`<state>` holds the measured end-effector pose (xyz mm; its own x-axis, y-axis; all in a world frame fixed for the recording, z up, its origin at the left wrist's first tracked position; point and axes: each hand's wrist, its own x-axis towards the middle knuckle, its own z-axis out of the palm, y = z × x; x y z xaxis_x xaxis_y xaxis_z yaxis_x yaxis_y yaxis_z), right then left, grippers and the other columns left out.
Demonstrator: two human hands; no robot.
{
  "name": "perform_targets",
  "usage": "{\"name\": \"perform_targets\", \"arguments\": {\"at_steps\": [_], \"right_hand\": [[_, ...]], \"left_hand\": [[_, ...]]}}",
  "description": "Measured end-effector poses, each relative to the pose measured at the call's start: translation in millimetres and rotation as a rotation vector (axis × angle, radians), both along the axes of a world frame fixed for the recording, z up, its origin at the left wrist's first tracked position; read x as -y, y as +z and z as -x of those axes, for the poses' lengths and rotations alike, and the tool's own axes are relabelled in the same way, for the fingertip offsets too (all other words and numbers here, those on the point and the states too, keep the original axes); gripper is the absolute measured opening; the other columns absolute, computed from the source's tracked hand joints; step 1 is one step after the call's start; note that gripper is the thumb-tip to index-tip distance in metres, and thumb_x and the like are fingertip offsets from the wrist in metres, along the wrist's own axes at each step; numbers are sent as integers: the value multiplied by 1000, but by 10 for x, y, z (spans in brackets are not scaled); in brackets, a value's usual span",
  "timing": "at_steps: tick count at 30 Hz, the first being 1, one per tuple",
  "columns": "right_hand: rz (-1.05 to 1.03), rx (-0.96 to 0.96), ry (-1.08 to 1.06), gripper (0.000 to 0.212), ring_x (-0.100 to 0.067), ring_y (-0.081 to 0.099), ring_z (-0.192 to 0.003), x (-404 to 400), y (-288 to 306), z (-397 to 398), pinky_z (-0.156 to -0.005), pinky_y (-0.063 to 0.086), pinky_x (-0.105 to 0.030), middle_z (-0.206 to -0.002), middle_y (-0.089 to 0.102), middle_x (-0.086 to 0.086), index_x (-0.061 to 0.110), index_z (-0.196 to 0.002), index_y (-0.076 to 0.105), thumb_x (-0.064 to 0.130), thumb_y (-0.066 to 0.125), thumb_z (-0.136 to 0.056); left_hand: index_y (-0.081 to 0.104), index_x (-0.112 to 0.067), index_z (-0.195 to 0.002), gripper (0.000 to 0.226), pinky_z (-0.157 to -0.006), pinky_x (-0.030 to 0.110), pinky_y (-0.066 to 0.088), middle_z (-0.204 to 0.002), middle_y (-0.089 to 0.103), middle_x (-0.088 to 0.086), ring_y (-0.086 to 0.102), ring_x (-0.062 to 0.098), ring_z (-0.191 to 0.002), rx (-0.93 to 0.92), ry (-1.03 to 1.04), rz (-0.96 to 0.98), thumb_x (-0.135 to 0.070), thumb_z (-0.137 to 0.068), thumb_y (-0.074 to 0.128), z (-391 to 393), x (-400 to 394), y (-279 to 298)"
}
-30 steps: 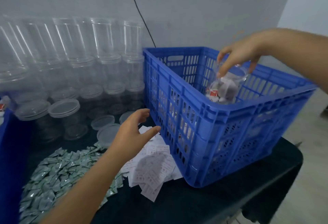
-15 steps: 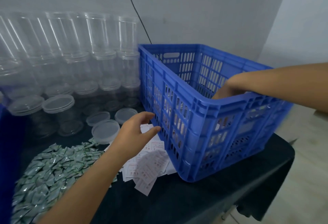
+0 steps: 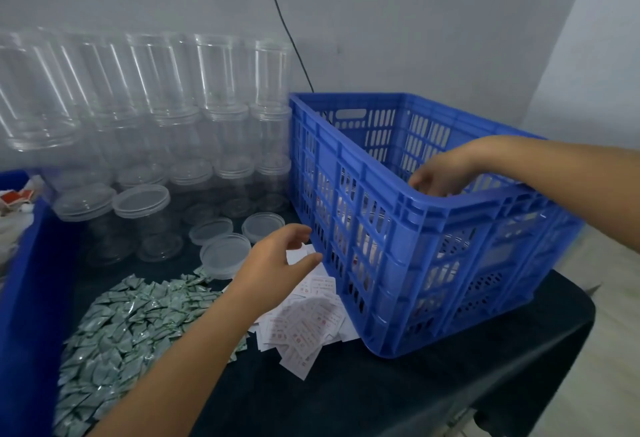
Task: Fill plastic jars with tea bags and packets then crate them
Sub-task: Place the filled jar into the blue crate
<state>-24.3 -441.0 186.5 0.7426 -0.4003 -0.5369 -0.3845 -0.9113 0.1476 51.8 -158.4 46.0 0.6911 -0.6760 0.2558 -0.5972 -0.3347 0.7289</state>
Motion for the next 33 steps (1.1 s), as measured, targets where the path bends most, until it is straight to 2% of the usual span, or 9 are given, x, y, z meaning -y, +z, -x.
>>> {"name": "perform_targets", "arguments": {"at_steps": [3, 6, 12, 16, 19, 21, 23, 26, 33], "right_hand": [[170, 398, 97, 27, -14, 59, -87, -118, 319, -148, -82, 46, -30, -105, 64, 4, 18, -125, 64, 15, 58, -99], [77, 732, 128, 21, -13, 58, -71, -439, 688, -376, -82, 45, -28, -92, 70, -4, 16, -114, 69, 12, 59, -96], [-103, 1021, 297, 8, -12, 62, -75, -1435, 1106, -1116, -66, 44, -23, -81, 65, 6, 22, -100, 67, 25, 65, -93], [-207, 1112, 354, 30, -31, 65, -100, -2160, 874, -1705, -85, 52, -37, -106, 72, -16, 1, -105, 71, 27, 65, -90], [-419, 1088, 369, 32, -24, 60, -96, -2568, 369, -1999, -79, 46, -33, -106, 67, -8, 8, -108, 65, 34, 68, -90], [-501, 994, 432, 43, -20, 55, -105, -2760, -79, -2139, -85, 43, -31, -119, 59, -5, 12, -121, 58, 39, 71, -90], [-491, 902, 453, 59, -24, 51, -120, -2899, -522, -2275, -97, 43, -34, -134, 51, -8, 13, -131, 52, 45, 74, -87], [-424, 815, 383, 71, -27, 50, -119, -3036, -1002, -2459, -97, 46, -39, -136, 46, -10, 13, -130, 48, 55, 76, -80], [-354, 771, 215, 88, -34, 46, -129, -3120, -1290, -2761, -100, 48, -47, -143, 44, -16, 7, -140, 41, 60, 74, -79]], "left_hand": [[51, -27, -128, 45, -83, 9, 34, -112, 57, -18, 52, -1, -108, 11, 9, -4, -37, -87, 65, -6, -80, 51], [53, -23, -128, 44, -81, 5, 37, -119, 60, -9, 54, 2, -107, 25, 39, 18, -35, -87, 66, -53, -173, 199], [55, -21, -125, 42, -87, 20, 40, -119, 61, -6, 54, 7, -107, 140, 165, -68, -37, -88, 64, -255, -514, 585], [56, -19, -125, 41, -94, 27, 45, -122, 61, -4, 56, 10, -110, 203, 251, -176, -38, -88, 63, -408, -923, 677], [58, -20, -122, 40, -93, 33, 48, -119, 62, -3, 57, 12, -107, 189, 309, -294, -41, -88, 61, -495, -1260, 615], [59, -20, -118, 36, -90, 34, 50, -115, 63, -5, 58, 12, -102, 150, 338, -327, -41, -88, 61, -537, -1446, 537], [60, -22, -116, 33, -89, 29, 49, -113, 63, -8, 57, 7, -100, 139, 361, -330, -41, -89, 60, -567, -1583, 453], [62, -24, -109, 25, -88, 31, 51, -105, 64, -9, 58, 5, -96, 129, 385, -290, -39, -89, 59, -594, -1689, 345], [64, -24, -105, 19, -85, 30, 51, -97, 64, -11, 58, 3, -90, 104, 439, -153, -35, -90, 59, -622, -1712, 162]]}}
